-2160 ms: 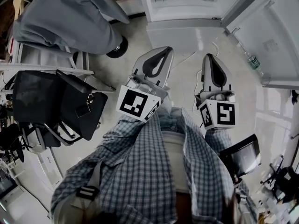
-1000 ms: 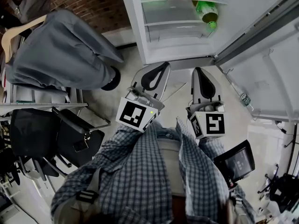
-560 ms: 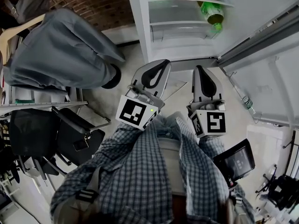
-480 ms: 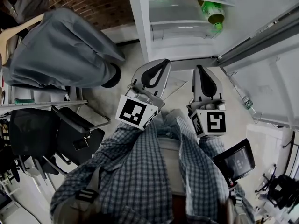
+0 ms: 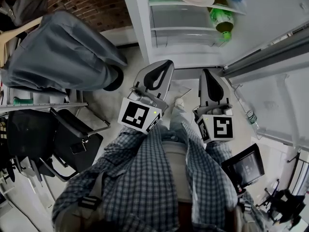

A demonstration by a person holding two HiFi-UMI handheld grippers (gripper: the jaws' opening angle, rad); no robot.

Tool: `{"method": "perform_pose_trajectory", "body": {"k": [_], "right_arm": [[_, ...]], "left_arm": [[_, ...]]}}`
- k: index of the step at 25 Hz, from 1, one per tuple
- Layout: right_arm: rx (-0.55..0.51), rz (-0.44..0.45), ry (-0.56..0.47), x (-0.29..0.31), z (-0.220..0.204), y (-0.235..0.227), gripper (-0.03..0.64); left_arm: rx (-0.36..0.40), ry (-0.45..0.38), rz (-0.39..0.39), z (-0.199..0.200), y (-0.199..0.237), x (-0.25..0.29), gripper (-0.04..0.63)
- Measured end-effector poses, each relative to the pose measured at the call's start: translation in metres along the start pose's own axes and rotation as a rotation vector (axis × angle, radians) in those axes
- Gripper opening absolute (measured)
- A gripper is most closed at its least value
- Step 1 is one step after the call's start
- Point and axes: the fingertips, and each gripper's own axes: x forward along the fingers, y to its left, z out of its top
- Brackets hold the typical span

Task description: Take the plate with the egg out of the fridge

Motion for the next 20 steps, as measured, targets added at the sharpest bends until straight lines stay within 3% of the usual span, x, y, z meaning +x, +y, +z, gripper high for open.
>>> {"method": "perform_pose_trajectory", "body": {"k": [9,15,20], "right_arm": [[-0.007,0.102,-0.021,0.045,0.014,-0.025,0.005],[-0.012,0.191,-0.042,0.074,0.017,-0.032,0.005],[-0.003,0.207,-0.055,0.088,0.023,-0.047,0.005]], "left_arm": [[0.006,-0.019,0.066,0.007,0.008,0.038,0.006],[0.026,-0.031,0.156,0.01,0.025,0.054,0.006],[0.037,-0.038,0.185,0.014,0.027,0.068,0.006]]}}
